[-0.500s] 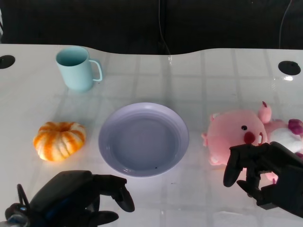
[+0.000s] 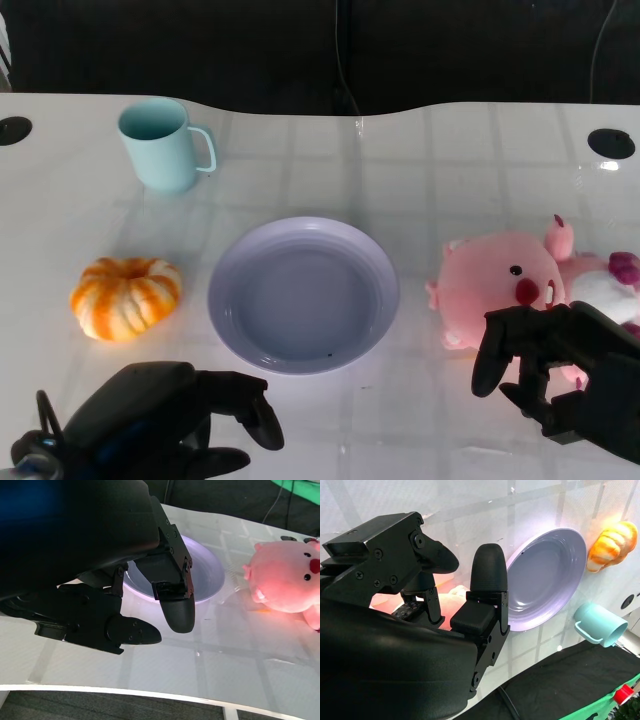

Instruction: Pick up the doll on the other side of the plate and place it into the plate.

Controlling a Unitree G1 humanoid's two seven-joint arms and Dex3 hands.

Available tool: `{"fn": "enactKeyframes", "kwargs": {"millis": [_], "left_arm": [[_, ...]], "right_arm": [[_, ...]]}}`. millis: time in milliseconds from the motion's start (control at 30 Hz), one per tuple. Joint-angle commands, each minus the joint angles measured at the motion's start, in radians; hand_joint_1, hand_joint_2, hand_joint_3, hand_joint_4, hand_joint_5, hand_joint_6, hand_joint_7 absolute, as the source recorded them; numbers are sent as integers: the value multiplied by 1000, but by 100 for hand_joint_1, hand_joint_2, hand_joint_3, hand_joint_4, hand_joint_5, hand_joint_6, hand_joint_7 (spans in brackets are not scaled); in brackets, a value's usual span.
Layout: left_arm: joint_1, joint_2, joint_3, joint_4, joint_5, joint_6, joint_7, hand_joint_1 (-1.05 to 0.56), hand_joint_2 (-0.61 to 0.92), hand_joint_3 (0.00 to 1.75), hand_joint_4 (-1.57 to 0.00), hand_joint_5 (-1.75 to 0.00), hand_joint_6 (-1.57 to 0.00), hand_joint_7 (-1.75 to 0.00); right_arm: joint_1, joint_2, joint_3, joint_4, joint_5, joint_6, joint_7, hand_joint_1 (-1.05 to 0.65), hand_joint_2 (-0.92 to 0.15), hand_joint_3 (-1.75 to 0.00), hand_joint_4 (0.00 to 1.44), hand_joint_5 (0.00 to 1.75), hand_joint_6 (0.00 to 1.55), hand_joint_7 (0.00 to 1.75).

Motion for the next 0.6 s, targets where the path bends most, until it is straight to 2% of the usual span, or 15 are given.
{"fn": "enactKeyframes", "kwargs": {"millis": [33,400,600], "left_arm": [[8,17,11,0,-7,-4,-5,-17,92,26,-62,-159,-78,-79],[4,11,2,5,13,0,-1,-17,92,24,-62,-157,-78,-78],[13,28,20,7,-5,-16,-6,-17,92,25,-62,-155,-78,-77]], "right_arm": [[4,-11,-6,-15,2,2,-2,5,-57,-98,76,147,75,122],[6,-14,-8,-16,1,6,-2,7,-58,-97,75,143,75,117],[6,2,1,-13,3,1,-11,6,-59,-93,76,139,77,114]]}}
